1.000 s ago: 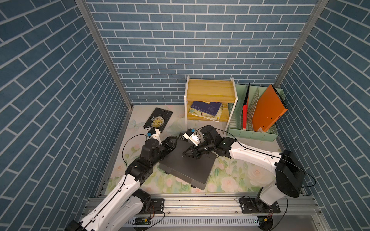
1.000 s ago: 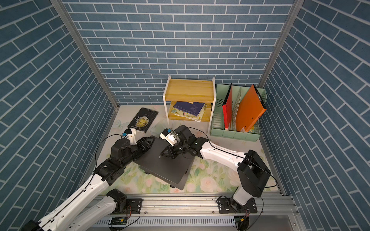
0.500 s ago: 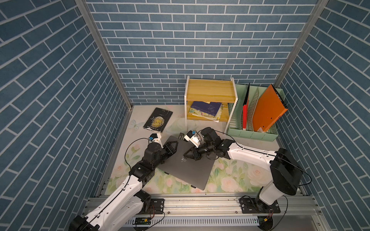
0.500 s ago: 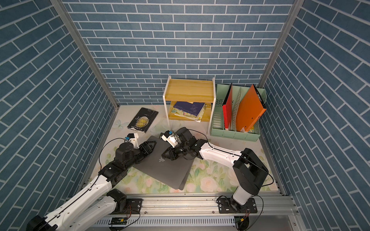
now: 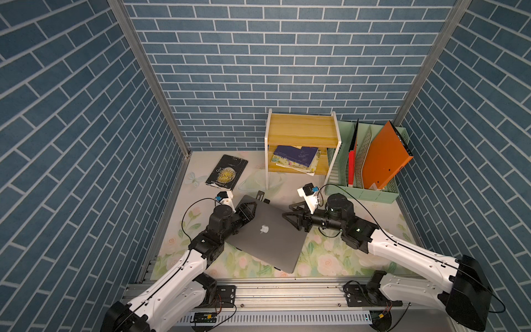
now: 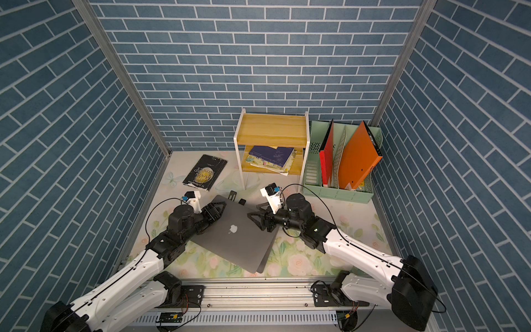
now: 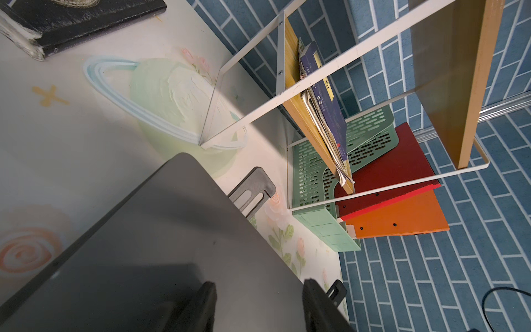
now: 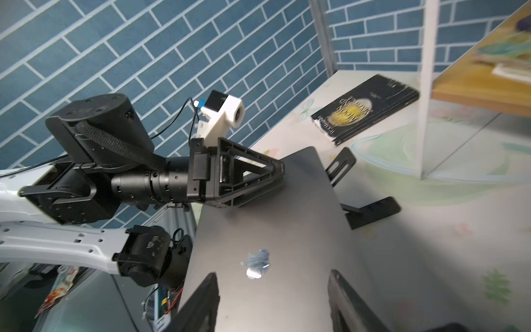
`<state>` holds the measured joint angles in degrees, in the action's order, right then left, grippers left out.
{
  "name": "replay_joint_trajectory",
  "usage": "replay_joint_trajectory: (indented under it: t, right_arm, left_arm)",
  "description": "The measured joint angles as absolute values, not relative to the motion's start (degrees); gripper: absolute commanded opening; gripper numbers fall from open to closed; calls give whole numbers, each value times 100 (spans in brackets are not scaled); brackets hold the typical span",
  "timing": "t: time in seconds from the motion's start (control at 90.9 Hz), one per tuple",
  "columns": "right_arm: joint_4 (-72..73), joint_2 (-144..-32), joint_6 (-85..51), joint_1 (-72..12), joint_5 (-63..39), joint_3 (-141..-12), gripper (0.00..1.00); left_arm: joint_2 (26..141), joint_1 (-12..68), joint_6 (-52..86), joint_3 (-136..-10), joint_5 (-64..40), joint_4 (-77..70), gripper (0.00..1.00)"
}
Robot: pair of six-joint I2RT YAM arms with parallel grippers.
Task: Close the laptop lid and set it aside
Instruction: Close the lid of the laptop.
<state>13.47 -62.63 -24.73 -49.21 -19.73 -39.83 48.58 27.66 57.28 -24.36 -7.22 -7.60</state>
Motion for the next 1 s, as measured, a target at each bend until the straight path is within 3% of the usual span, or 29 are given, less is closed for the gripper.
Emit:
replay_joint_trajectory:
  t: [0.341, 1.001]
  right_arm:
    - [1553, -5695, -2974, -4195, -1664, -3186, 64]
    - [1717, -5708, -3284, -3736, -2040, -2902, 64]
  left_arm:
    - [4847, 2766, 5671, -2045, -714, -1334, 55]
    - [4213, 2766, 5457, -602, -429, -3079, 60]
